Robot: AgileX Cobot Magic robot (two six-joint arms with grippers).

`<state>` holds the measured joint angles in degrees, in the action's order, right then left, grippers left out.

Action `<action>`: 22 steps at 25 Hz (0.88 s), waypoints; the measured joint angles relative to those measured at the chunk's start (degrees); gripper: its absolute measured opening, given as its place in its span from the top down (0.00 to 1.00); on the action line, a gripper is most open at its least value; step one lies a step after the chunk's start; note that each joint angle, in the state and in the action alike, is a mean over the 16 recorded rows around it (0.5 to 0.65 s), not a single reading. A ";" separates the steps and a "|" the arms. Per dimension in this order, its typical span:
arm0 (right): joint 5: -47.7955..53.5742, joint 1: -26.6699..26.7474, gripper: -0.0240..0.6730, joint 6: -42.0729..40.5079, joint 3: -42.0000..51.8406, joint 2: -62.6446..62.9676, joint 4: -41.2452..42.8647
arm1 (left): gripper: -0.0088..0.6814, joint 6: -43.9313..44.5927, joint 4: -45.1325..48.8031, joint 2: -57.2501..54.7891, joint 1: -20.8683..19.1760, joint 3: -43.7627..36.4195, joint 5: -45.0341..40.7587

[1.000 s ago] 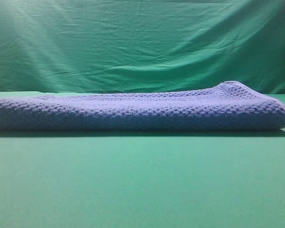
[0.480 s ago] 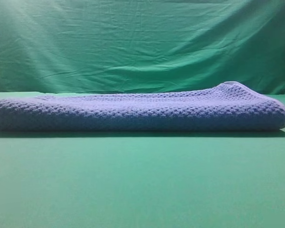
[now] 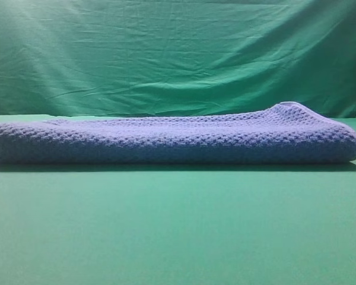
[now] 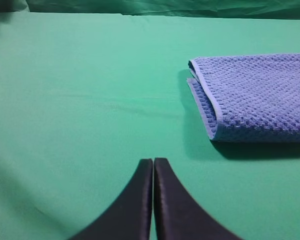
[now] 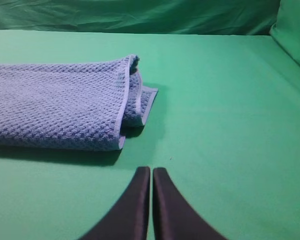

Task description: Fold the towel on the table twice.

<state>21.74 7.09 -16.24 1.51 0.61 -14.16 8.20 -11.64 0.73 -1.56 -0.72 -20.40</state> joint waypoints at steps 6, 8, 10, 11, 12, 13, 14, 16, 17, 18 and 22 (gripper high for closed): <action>0.01 -0.02 0.97 0.00 0.00 0.00 0.00 | 0.99 0.00 0.00 0.00 -0.01 0.00 0.00; 0.01 -0.02 0.97 0.00 0.00 0.00 0.00 | 0.99 0.00 0.00 0.00 -0.01 0.00 0.00; 0.01 -0.02 0.97 0.00 0.00 0.00 0.00 | 0.99 0.00 0.00 0.00 -0.01 0.00 0.00; 0.01 -0.02 0.97 0.00 0.00 0.00 0.00 | 0.99 0.00 0.00 0.00 -0.01 0.00 0.00; 0.01 -0.02 0.97 0.00 0.00 0.00 0.00 | 0.99 0.00 0.00 0.00 -0.01 0.00 0.00; 0.01 -0.02 0.97 0.00 0.00 0.00 0.00 | 0.99 0.00 0.00 0.00 -0.01 0.00 0.00; 0.01 -0.02 0.97 0.00 0.00 0.00 0.00 | 0.99 0.00 0.00 0.00 -0.01 0.00 0.00; 0.02 -0.02 0.97 0.00 0.00 0.00 0.00 | 0.99 0.00 0.00 0.00 -0.01 0.00 0.00; 0.02 -0.02 0.97 0.00 0.00 0.00 0.00 | 0.99 0.00 0.00 0.00 -0.01 0.00 0.00; 0.02 -0.02 0.97 0.00 0.00 0.00 0.00 | 0.99 0.00 0.00 0.00 -0.01 0.00 0.00; 0.02 -0.02 0.97 0.00 0.00 0.00 0.00 | 0.99 0.00 0.00 0.00 -0.01 0.00 0.00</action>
<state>21.76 7.07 -16.24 1.51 0.61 -14.16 8.20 -11.64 0.73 -1.57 -0.72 -20.40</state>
